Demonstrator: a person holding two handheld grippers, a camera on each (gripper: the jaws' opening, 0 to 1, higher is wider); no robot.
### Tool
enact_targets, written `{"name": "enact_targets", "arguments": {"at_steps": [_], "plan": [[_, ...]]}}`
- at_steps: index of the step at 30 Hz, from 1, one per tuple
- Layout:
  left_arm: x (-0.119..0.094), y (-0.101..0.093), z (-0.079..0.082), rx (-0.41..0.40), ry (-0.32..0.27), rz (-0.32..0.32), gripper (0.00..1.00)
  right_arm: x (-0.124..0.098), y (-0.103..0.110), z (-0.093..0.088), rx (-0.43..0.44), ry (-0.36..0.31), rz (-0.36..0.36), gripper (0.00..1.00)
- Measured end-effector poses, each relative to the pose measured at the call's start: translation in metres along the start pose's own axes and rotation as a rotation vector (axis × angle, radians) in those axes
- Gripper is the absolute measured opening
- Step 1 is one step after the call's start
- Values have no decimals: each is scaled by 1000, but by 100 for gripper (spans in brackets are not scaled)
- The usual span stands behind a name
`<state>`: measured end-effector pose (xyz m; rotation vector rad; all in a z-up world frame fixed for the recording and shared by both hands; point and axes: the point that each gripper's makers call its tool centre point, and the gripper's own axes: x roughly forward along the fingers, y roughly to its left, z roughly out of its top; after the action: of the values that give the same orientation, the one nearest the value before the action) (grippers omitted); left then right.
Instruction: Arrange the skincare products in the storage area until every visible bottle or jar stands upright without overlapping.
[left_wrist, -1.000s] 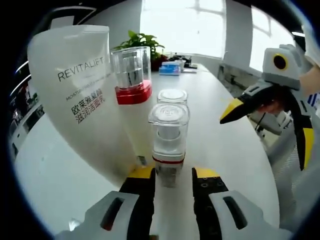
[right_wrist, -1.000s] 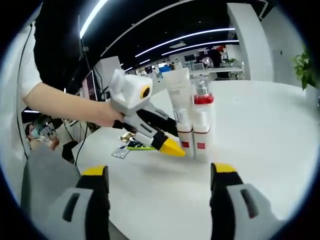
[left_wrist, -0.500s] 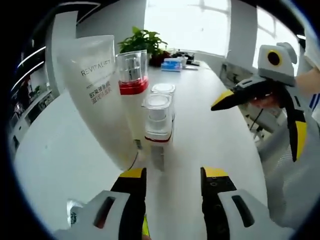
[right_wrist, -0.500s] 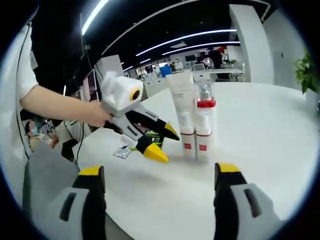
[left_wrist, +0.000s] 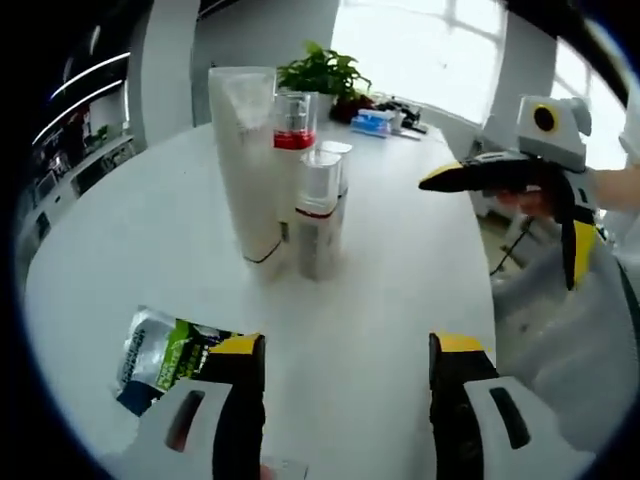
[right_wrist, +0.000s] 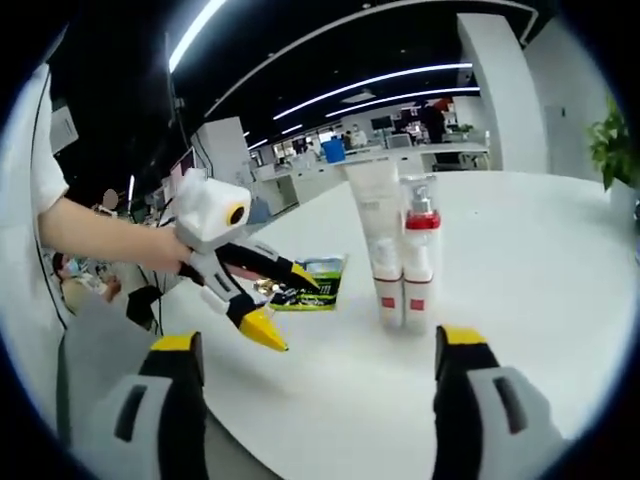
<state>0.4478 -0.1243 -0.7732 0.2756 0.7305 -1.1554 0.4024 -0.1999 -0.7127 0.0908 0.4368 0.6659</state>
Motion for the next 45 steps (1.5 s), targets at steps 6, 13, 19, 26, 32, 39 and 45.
{"name": "enact_targets", "arguments": {"at_steps": [6,13,19,26,32,39,45], "plan": [[-21,-5,-11,-71,-8,38,75,-4,7,5,3,-15,4,100],[-48,-12,-24,-136,-22,88,83,-8,17,10,-7,-27,17,100],[-69,-15,-35,-179,-39,151,91,-13,24,9,-13,-25,22,100],[-93,-14,-48,-253,-72,233,97,-20,28,14,-14,-40,17,100],[-109,-21,-55,-281,-94,275,97,-26,35,15,-23,-42,18,100],[-127,-32,-59,-306,-131,316,97,-32,43,14,-22,-50,20,100],[-137,-41,-66,-322,-146,346,97,-32,50,13,-26,-49,31,100]]}}
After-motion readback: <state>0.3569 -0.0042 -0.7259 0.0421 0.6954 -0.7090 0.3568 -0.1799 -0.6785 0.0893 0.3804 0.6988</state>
